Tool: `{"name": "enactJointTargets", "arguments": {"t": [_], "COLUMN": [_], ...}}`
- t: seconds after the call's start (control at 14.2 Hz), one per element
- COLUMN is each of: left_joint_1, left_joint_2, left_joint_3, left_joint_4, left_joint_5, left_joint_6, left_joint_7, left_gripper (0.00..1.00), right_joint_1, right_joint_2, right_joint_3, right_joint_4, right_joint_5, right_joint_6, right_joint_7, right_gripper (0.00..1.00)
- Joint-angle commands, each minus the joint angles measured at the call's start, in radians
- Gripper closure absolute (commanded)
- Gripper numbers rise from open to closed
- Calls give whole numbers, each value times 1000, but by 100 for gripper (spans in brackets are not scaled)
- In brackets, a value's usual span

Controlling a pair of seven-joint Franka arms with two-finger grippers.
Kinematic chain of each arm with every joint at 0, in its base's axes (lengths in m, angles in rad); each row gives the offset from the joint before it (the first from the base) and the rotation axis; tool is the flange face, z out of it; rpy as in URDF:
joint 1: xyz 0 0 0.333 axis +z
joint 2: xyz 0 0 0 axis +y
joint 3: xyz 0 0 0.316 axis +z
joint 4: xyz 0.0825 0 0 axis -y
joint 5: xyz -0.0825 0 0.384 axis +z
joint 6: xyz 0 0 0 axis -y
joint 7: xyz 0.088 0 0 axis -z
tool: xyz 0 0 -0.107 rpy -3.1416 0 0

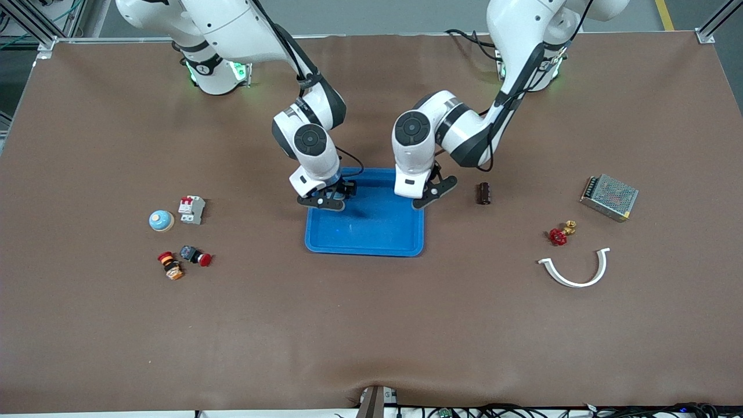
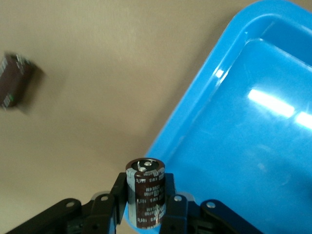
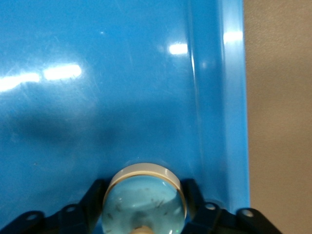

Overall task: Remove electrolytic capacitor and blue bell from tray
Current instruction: 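Lift the capacitor with the left gripper while the right gripper lifts bell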

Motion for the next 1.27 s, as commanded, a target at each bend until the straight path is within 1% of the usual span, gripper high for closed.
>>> {"name": "enactJointTargets", "arguments": {"t": [0.0, 0.07, 0.28, 0.49, 0.7, 0.84, 0.99, 1.13, 1.2], "left_joint_1": [55, 80, 138, 202, 259, 288, 308, 333, 335], "left_joint_2": [-100, -115, -140, -147, -141, -135, -127, -111, -97], "left_joint_3": [-2, -2, -2, -2, -2, -2, 0, 0, 0], "left_joint_4": [-110, -130, -180, -222, -225, -217, -214, -211, -208], "left_joint_5": [14, 16, 17, 19, 19, 19, 19, 19, 19], "left_joint_6": [5, 12, 49, 132, 157, 160, 181, 206, 221], "left_joint_7": [211, 287, 469, 643, 752, 804, 835, 869, 875], "left_gripper": [100, 100, 100, 100, 100, 100, 100, 100, 100], "right_joint_1": [2, 0, 0, 0, -1, -4, -33, -90, -121], "right_joint_2": [-6, -6, -6, -13, -27, -50, -79, -110, -128], "right_joint_3": [-2, -2, -2, -2, -2, -4, -4, -4, -4], "right_joint_4": [-7, -7, -5, -2, 4, 10, 24, 44, 45], "right_joint_5": [-16, -16, -16, -16, -15, -15, -16, -15, -15], "right_joint_6": [12, 12, 7, -8, -28, -68, -123, -229, -260], "right_joint_7": [12, 12, 12, 11, 1, -8, -26, -132, -178], "right_gripper": [52, 57, 57, 57, 57, 57, 57, 57, 57]}}
